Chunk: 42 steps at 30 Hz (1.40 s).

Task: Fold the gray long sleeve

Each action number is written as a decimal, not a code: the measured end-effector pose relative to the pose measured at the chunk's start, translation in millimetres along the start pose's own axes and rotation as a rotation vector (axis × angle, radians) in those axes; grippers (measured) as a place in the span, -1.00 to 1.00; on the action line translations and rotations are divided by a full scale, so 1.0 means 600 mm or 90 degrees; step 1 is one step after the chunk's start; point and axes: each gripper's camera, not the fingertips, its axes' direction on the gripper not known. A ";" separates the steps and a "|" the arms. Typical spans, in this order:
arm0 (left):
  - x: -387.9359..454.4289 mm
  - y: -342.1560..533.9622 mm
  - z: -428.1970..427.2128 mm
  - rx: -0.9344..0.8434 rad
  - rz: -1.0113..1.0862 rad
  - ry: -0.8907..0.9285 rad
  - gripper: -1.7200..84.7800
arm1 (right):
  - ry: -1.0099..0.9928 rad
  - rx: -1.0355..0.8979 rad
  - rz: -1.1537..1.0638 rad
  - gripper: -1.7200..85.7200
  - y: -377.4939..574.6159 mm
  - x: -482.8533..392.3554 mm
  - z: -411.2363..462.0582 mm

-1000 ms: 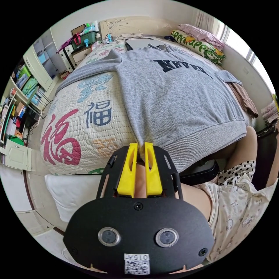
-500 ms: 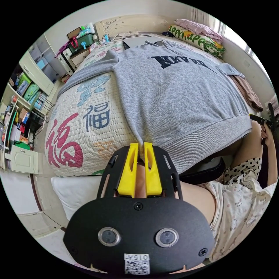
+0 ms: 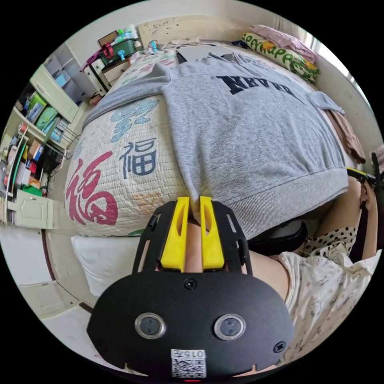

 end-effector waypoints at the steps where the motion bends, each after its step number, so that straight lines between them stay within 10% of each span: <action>1: -0.010 0.017 -0.019 0.021 -0.022 0.012 -0.86 | -0.083 0.010 0.027 -0.80 -0.001 0.034 -0.026; 9: 0.103 0.093 -0.171 0.218 0.001 0.009 -0.83 | -0.412 0.286 0.109 -0.82 0.057 0.212 -0.235; 17: 0.456 -0.045 -0.083 0.199 0.200 0.203 -0.83 | -0.238 0.560 0.143 -0.79 -0.095 0.297 -0.440; 36: 0.433 0.069 0.105 0.181 0.222 0.168 -0.82 | -0.116 0.415 0.547 -0.83 -0.519 0.548 -0.281; 42: 0.375 0.114 0.167 0.192 0.219 0.178 -0.82 | -0.074 0.537 0.362 -0.93 -0.450 0.328 -0.325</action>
